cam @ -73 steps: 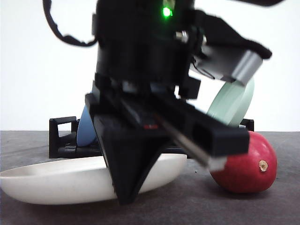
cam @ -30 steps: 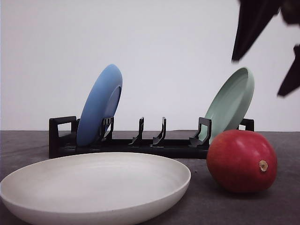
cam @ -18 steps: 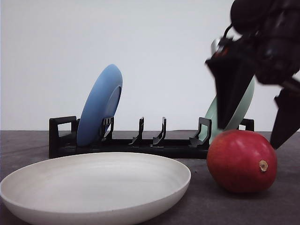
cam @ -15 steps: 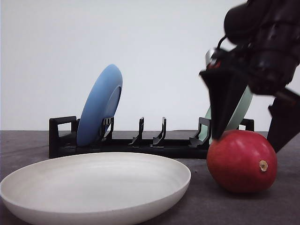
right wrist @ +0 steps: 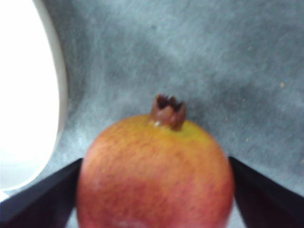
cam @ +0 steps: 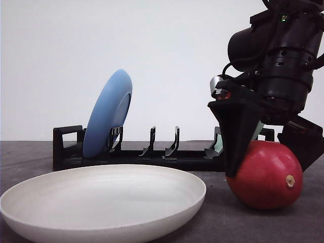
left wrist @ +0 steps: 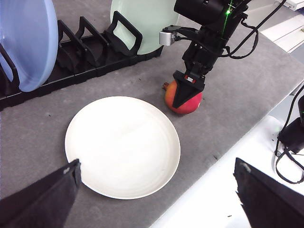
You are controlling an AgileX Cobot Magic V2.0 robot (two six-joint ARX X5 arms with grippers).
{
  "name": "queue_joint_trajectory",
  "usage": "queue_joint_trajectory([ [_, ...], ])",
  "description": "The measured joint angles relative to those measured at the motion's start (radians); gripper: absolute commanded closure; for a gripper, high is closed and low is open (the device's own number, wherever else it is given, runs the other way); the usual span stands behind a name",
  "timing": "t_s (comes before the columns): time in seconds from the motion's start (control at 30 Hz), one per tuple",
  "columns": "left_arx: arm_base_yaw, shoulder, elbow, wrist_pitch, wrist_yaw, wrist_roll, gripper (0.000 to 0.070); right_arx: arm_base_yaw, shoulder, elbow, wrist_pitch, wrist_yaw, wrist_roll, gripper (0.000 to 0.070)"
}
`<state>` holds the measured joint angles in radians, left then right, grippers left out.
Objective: Place pomegranate in white plate
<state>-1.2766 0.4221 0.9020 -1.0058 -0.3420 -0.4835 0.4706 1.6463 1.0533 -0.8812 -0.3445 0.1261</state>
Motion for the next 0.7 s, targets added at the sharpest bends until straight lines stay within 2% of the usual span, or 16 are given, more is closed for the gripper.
queue_joint_trajectory([
  [0.13, 0.0, 0.0, 0.0, 0.0, 0.0, 0.0, 0.0073, 0.0, 0.002, 0.055, -0.072, 0.007, 0.005, 0.0176],
  [0.3, 0.0, 0.0, 0.0, 0.0, 0.0, 0.0, 0.0073, 0.036, 0.002, 0.213, -0.125, 0.006, 0.033, 0.0176],
  [0.43, 0.0, 0.0, 0.0, 0.0, 0.0, 0.0, 0.0073, 0.128, 0.002, 0.272, -0.103, 0.002, 0.063, 0.0176],
  [0.7, 0.0, 0.0, 0.0, 0.0, 0.0, 0.0, 0.0073, 0.347, 0.059, 0.272, 0.058, 0.004, 0.141, 0.0176],
])
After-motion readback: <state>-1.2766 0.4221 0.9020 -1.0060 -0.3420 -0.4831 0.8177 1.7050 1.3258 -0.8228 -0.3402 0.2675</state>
